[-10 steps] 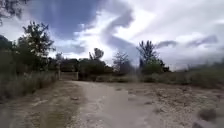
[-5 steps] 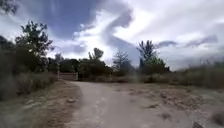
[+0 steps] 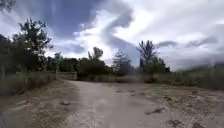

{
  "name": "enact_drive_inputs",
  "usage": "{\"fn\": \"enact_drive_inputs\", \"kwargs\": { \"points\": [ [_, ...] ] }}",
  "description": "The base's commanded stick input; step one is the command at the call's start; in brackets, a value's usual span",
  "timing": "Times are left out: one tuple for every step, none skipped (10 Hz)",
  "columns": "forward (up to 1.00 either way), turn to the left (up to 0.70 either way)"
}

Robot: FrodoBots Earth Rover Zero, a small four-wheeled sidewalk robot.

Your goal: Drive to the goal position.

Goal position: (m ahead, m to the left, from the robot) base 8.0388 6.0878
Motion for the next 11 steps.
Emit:
{"fn": "enact_drive_inputs", "kwargs": {
  "points": [
    [0.45, 0.00],
    [0.45, 0.00],
    [0.45, 0.00],
    [0.45, 0.00],
    [0.45, 0.00],
    [0.45, 0.00],
    [0.45, 0.00],
    [0.45, 0.00],
    [0.45, 0.00],
    [0.45, 0.00],
    [0.45, 0.00]
  ]
}}
